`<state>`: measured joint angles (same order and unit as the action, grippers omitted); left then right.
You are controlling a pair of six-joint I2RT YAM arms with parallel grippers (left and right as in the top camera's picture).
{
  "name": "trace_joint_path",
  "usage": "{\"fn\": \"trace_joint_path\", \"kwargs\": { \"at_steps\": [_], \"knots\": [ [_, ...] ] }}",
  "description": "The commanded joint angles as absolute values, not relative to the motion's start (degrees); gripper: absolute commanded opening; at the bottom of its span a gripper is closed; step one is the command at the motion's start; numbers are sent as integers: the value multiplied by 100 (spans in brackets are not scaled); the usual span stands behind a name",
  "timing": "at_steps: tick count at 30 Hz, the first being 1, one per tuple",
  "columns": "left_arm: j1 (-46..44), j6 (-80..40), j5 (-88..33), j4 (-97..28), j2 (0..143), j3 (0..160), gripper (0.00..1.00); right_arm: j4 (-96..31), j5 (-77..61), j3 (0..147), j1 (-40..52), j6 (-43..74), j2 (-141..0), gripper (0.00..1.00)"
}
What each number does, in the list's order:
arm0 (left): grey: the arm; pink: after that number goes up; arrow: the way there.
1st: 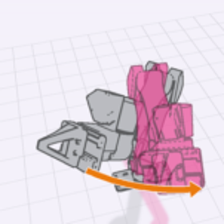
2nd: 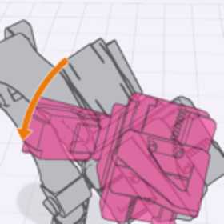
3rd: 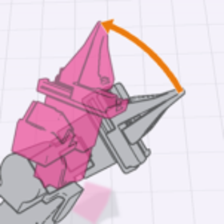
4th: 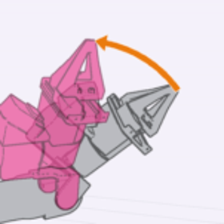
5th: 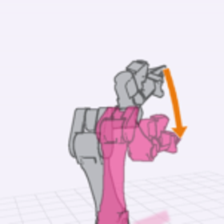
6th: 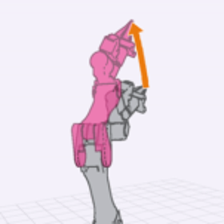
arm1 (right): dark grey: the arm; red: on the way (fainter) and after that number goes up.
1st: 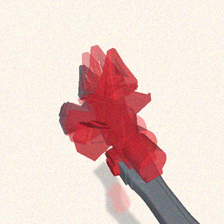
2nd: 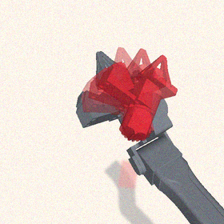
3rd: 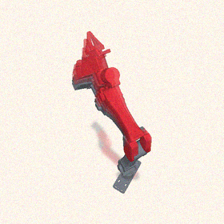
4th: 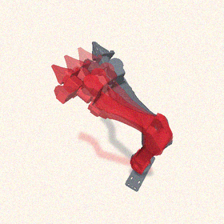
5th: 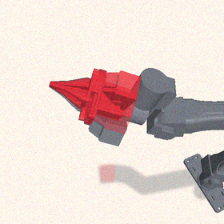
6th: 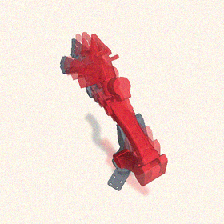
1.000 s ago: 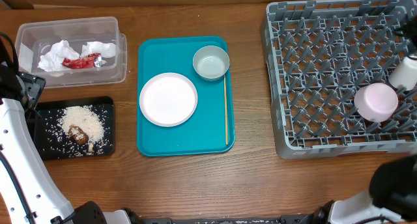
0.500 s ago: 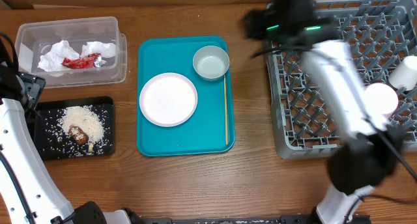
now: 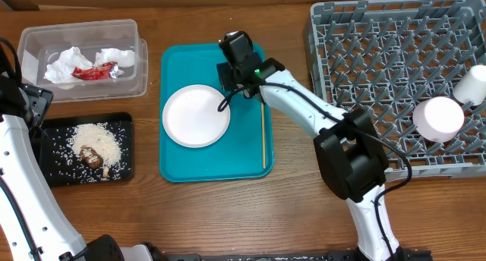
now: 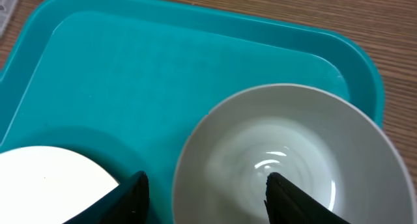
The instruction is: Sort waste into correct bins and load items into the dishwasher
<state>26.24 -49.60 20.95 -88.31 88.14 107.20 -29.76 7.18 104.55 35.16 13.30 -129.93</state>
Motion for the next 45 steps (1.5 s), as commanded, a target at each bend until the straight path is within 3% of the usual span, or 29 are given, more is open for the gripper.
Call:
{"fn": "trace_joint_path", "kwargs": {
  "at_steps": [1, 17, 25, 31, 38, 45],
  "knots": [
    [2613, -5083, 2078, -8840, 8774, 10707, 100, -2869, 856, 10497, 3607, 1391, -13150, 59],
    [2613, -5083, 2075, -8840, 8774, 10707, 100, -3094, 856, 10495, 3605, 1614, -13364, 49],
    [2613, -5083, 2075, -8840, 8774, 10707, 100, -3361, 827, 10613, 3612, 1785, -13349, 23],
    [2613, -5083, 2075, -8840, 8774, 10707, 100, -4239, 790, 11725, 3610, 1787, -13319, 4],
    [2613, -5083, 2078, -8840, 8774, 10707, 100, -5666, 799, 13677, 3358, 1782, -13303, 4],
    [2613, -5083, 2075, -8840, 8774, 10707, 100, -7255, 744, 15511, 2158, 1872, -13299, 4]
  ]
}}
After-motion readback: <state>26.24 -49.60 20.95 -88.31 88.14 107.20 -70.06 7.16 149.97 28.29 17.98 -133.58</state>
